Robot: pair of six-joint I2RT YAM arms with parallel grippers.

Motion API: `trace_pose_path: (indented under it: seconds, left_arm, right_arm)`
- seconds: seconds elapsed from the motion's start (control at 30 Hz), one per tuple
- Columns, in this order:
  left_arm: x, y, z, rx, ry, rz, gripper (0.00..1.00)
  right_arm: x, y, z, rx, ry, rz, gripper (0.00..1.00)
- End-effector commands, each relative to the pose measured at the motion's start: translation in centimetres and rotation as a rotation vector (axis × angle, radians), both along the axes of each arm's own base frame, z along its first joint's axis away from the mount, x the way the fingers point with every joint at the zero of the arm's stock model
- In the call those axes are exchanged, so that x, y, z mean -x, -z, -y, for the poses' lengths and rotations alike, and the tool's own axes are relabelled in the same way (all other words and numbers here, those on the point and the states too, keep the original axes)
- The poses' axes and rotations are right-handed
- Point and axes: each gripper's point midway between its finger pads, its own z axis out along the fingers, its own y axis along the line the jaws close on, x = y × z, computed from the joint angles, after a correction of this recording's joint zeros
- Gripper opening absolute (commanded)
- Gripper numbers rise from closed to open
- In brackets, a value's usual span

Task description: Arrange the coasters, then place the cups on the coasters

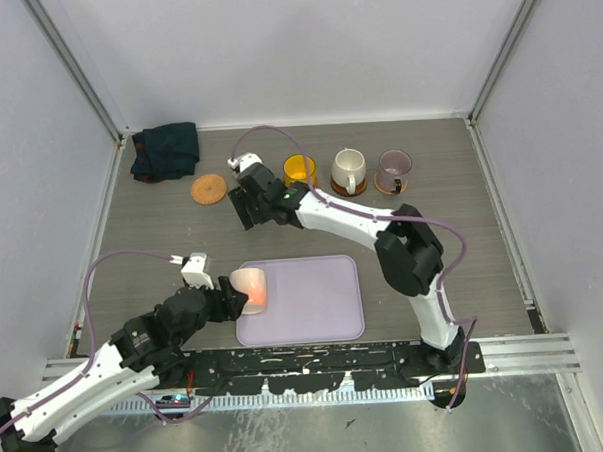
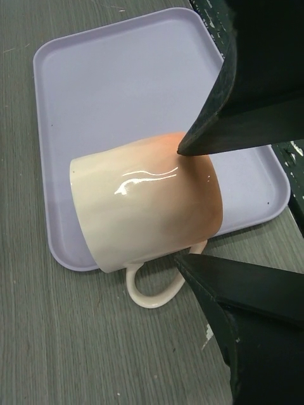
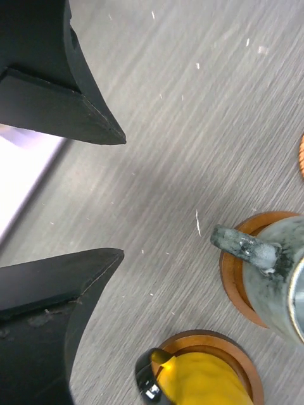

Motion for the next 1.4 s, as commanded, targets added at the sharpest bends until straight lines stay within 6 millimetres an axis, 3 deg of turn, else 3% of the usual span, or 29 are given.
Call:
trace_pose_path:
  seconds: [0.0,0.2,0.4,0.53,0.73,0.83,1.23,1.37]
  left_arm:
    - [-0.4,-1.7,0.1,0.019,-0.014,0.021,0.64]
    - [0.0,-1.2,0.4,0.026,0.002,0.002,0.64]
    - [0.3,-1.0,0.2,0.031,0.002,-0.006,0.65]
    - [0.3,-1.0,0.1,0.038,-0.005,-0.013,0.65]
    - [0.3,-1.0,-0.2,0.022,-0.028,-0.029,0.65]
    - [0.2,-0.9,-0.2,0.016,-0.033,-0.036,0.65]
    - [0.2,-0.4,-0.4,0.004,-0.047,-0.047,0.64]
    - [0.2,-0.4,-0.5,0.002,-0.05,-0.045,0.64]
  right_arm:
    - [2.0,-8.8,-0.8,-0.198,-0.052,0.047,0.71]
    - [7.0,-11.2,-3.2,-0.258,-0.346,-0.098,0.69]
    - [10.2,-7.5,-3.5,-0.25,-0.523,-0.287,0.64]
    - [12.3,-5.0,-3.2,-0.244,-0.602,-0.394,0.68]
    - [14.2,-2.8,-2.5,-0.224,-0.682,-0.479,0.69]
    - [15.3,-1.9,-2.5,-0.24,-0.725,-0.535,0.63]
    - [17.2,-0.6,-3.3,-0.321,-0.839,-0.656,0.61]
    - [17.6,-0.8,-3.2,-0.331,-0.862,-0.664,0.5]
